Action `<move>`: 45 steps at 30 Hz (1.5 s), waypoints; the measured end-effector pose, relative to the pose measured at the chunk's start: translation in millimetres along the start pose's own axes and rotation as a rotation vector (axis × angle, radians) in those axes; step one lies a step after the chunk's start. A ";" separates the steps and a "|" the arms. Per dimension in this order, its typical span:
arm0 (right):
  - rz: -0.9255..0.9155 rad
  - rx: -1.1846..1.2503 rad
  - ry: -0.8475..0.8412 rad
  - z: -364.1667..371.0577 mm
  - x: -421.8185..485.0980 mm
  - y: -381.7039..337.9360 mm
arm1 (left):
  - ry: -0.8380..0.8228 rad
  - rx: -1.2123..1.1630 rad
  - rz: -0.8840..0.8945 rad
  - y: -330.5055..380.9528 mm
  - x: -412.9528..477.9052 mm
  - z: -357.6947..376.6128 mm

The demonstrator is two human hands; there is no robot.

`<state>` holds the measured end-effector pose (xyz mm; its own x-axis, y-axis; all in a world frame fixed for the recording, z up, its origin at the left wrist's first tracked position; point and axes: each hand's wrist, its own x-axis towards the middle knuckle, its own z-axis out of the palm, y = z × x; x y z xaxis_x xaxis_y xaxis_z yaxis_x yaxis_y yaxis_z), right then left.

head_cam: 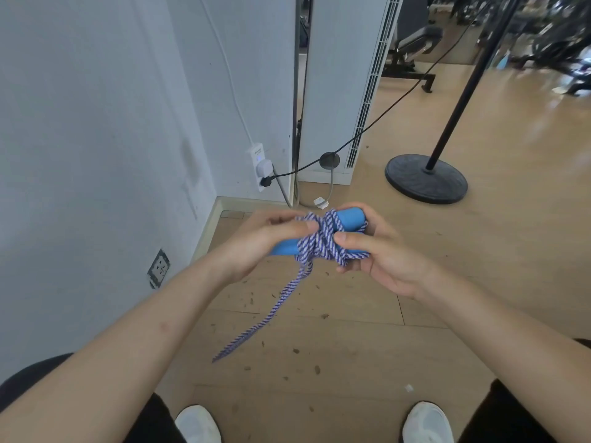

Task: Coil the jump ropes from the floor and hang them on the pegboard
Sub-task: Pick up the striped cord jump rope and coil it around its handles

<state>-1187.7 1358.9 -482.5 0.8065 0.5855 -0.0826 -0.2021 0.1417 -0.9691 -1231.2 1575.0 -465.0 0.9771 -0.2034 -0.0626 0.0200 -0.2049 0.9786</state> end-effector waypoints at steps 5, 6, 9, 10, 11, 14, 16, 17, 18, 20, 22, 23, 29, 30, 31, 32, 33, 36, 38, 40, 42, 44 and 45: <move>-0.042 0.095 0.057 3.5 0.5 0.4 | 0.048 -0.053 -0.030 1.4 -0.3 -1.0; -0.047 0.111 0.057 3.9 0.0 1.6 | 0.062 -0.099 -0.036 1.2 -0.5 0.1; -0.056 0.170 0.067 5.2 -0.4 3.0 | 0.097 -0.272 -0.076 0.2 -1.1 1.3; -0.060 0.190 0.077 5.3 -0.4 2.4 | 0.104 -0.322 -0.083 0.6 -1.2 1.4; -0.067 0.207 0.090 5.4 -0.1 1.7 | 0.110 -0.358 -0.079 1.1 -1.5 2.0; -0.106 0.242 0.131 6.8 0.3 0.9 | 0.142 -0.355 -0.030 2.5 -3.4 7.4; -0.143 0.266 0.167 7.7 0.4 0.6 | 0.191 -0.306 0.019 1.9 -4.7 12.9; -0.159 0.276 0.180 8.5 1.0 0.7 | 0.217 -0.281 0.046 0.8 -5.5 15.3; -0.173 0.282 0.194 8.8 1.4 0.4 | 0.239 -0.255 0.075 0.4 -6.1 17.9; -0.197 0.280 0.224 9.2 2.3 0.8 | 0.279 -0.179 0.119 1.0 -8.1 23.7; -0.220 0.273 0.251 9.7 3.0 2.1 | 0.288 -0.063 0.166 1.4 -10.4 29.7; -0.232 0.274 0.260 9.8 2.8 2.9 | 0.278 -0.016 0.191 1.1 -11.8 32.7; -0.290 0.263 0.340 9.5 3.8 4.6 | 0.259 0.025 0.202 -0.1 -13.4 38.3; -0.305 0.260 0.361 8.2 4.8 4.6 | 0.248 0.039 0.204 0.4 -14.4 39.3; -0.320 0.248 0.382 6.6 5.8 4.5 | 0.232 0.051 0.209 1.0 -15.4 40.7; -0.335 0.223 0.403 4.7 6.8 4.2 | 0.211 0.059 0.211 1.4 -16.8 42.3; -0.350 0.189 0.424 2.4 7.4 4.0 | 0.193 0.064 0.212 1.1 -17.7 43.5; -0.397 0.041 0.495 -4.2 9.8 2.3 | 0.189 0.098 0.216 -3.3 -16.8 41.7; -0.415 -0.053 0.540 -10.0 12.4 -0.5 | 0.196 0.110 0.212 -8.3 -15.0 37.6; -0.419 -0.121 0.558 -18.7 15.7 -3.0 | 0.213 0.139 0.218 -12.8 -14.5 34.3; -0.421 -0.238 0.568 -29.4 18.6 -3.7 | 0.242 0.168 0.229 -14.2 -15.4 31.6; -0.429 -0.362 0.566 -39.0 20.3 -4.2 | 0.297 0.266 0.255 -13.1 -17.2 27.5; -0.437 -0.406 0.561 -42.5 21.2 -4.1 | 0.336 0.375 0.271 -11.8 -18.0 24.5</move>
<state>-1146.1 1336.7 -490.2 0.9455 0.0429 0.3227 0.3254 -0.0982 -0.9405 -1254.2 1557.6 -480.2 0.9517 0.0075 0.3069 -0.2573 -0.5263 0.8104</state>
